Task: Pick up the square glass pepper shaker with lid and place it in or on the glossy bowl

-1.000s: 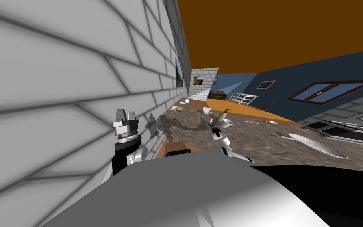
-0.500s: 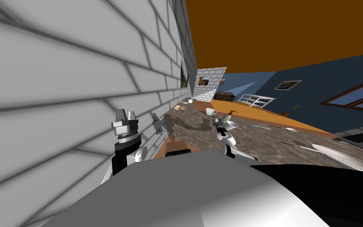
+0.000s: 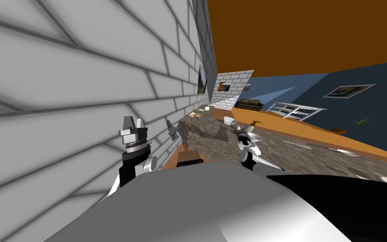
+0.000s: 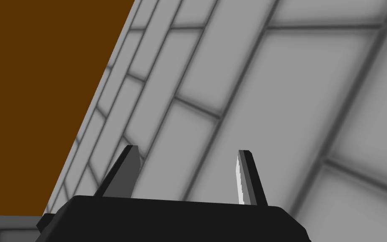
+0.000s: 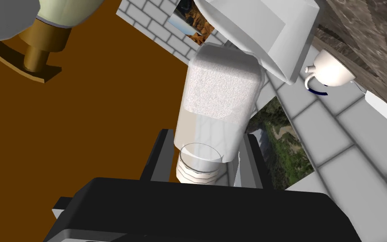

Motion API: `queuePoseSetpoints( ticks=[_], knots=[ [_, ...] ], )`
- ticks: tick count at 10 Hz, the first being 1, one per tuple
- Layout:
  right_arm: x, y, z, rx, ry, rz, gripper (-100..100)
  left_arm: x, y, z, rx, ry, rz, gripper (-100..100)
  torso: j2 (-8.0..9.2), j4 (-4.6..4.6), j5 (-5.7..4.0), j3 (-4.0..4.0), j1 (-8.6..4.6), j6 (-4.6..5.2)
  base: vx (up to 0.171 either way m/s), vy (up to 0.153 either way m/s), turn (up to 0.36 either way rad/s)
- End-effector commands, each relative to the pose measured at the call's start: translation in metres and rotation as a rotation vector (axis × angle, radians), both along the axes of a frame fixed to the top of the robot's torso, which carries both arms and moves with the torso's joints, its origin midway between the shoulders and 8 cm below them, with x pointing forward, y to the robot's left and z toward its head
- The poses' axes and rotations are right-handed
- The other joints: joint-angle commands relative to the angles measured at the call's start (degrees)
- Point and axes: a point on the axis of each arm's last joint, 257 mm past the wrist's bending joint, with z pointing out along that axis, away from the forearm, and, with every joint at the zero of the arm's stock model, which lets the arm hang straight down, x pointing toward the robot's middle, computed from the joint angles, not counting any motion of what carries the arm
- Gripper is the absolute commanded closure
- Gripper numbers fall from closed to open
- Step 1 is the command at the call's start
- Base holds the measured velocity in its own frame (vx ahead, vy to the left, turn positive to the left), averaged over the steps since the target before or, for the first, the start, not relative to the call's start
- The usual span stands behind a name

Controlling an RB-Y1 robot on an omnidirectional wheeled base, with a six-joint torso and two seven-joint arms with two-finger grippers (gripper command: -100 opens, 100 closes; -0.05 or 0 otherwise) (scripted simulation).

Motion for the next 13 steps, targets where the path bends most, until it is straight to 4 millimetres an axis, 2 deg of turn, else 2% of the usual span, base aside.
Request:
queuePoseSetpoints(
  ticks=[1, 2, 4, 5, 6, 7, 8, 10, 13],
  knots=[
    [-0.009, -0.021, 0.011, -0.002, -0.004, -0.04, 100, 0.0, 0.0, 0.0, 0.0, 0.0, 0.0, 0, 0.0, 0.0, 0.0, 0.0, 0.0, 0.0, -0.018, -0.058, 0.268],
    [-0.013, -0.025, 0.012, 0.002, -0.011, -0.051, 100, 0.0, 0.0, 0.0, 0.0, 0.0, 0.0, 0, -0.05, 0.02, 0.01, -0.01, -0.01, -0.09, -0.008, -0.051, 0.142],
    [-0.029, -0.052, 0.027, 0.004, -0.02, -0.103, 100, 0.0, 0.0, 0.0, 0.0, 0.0, 0.0, 0, -0.07, 0.02, -0.02, -0.02, -0.02, -0.03, -0.011, -0.06, 0.208],
    [-0.032, -0.055, 0.028, 0.008, -0.028, -0.113, 100, 0.0, 0.0, 0.0, 0.0, 0.0, 0.0, 0, -0.07, 0.03, -0.02, -0.02, -0.07, -0.05, 0.002, -0.059, 0.14],
    [-0.042, -0.068, 0.035, 0.013, -0.038, -0.142, 100, 0.0, 0.0, 0.0, 0.0, 0.0, 0.0, 0, -0.1, 0.02, -0.06, -0.03, -0.05, -0.01, 0.005, -0.051, 0.167],
    [-0.042, -0.068, 0.035, 0.013, -0.038, -0.142, 100, 0.0, 0.0, 0.0, 0.0, 0.0, 0.0, 0, -0.1, 0.03, -0.06, -0.03, -0.05, -0.02, 0.003, -0.041, 0.109],
    [-0.051, -0.08, 0.042, 0.02, -0.049, -0.17, 100, 0.0, 0.0, 0.0, 0.0, 0.0, 0.0, 0, -0.09, 0.04, -0.06, -0.02, 0.01, -0.01, 0.004, -0.045, 0.169],
    [-0.051, -0.08, 0.042, 0.02, -0.049, -0.17, 100, 0.0, 0.0, 0.0, 0.0, 0.0, 0.0, 0, -0.09, 0.05, -0.08, -0.02, 0.0, 0.01, 0.006, -0.031, 0.05],
    [-0.077, -0.11, 0.058, 0.047, -0.084, -0.242, 100, 0.0, 0.0, 0.0, 0.0, 0.0, 0.0, 0, -0.14, 0.08, -0.07, -0.02, -0.06, -0.16, 0.018, -0.065, 0.225]
  ],
)
